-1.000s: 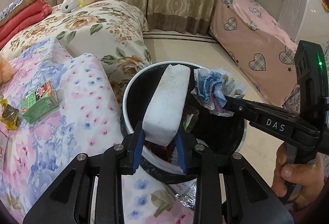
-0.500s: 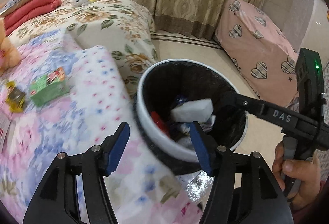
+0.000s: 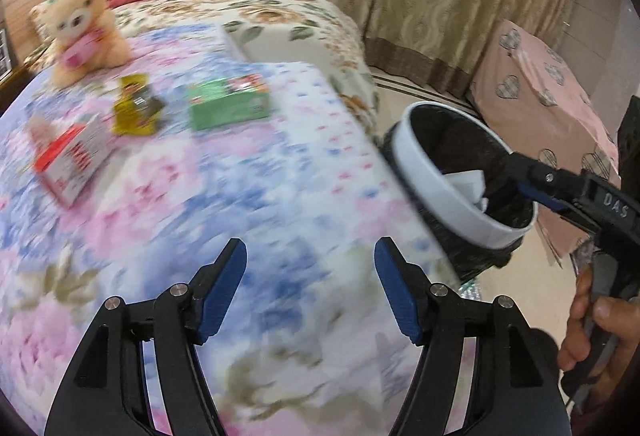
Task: Collect trash
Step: 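Grasp the red juice box with the left gripper while the right gripper grasps the green milk carton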
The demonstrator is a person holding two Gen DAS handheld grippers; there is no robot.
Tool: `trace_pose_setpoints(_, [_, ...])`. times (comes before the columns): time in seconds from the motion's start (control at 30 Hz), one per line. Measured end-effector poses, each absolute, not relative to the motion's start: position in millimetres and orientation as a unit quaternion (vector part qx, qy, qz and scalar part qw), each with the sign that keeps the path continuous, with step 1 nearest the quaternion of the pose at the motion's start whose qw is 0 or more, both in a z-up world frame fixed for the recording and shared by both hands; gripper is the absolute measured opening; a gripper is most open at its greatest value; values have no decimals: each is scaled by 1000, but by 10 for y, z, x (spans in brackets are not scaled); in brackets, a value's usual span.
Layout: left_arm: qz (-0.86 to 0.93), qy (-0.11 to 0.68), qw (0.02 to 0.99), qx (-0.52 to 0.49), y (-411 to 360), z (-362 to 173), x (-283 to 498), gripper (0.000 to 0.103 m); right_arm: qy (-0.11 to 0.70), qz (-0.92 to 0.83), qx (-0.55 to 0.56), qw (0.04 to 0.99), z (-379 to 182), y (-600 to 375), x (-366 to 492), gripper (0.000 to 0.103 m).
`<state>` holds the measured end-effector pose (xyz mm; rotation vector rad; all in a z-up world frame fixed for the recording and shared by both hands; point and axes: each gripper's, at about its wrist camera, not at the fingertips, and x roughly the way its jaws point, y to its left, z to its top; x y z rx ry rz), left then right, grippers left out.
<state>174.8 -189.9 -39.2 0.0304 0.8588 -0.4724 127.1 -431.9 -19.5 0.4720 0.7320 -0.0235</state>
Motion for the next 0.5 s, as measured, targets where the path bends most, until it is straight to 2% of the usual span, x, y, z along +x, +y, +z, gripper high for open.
trace_pose_setpoints(0.5, [-141, 414, 898, -45, -776, -458, 1751, 68, 380, 71, 192, 902, -242, -3342, 1542, 73])
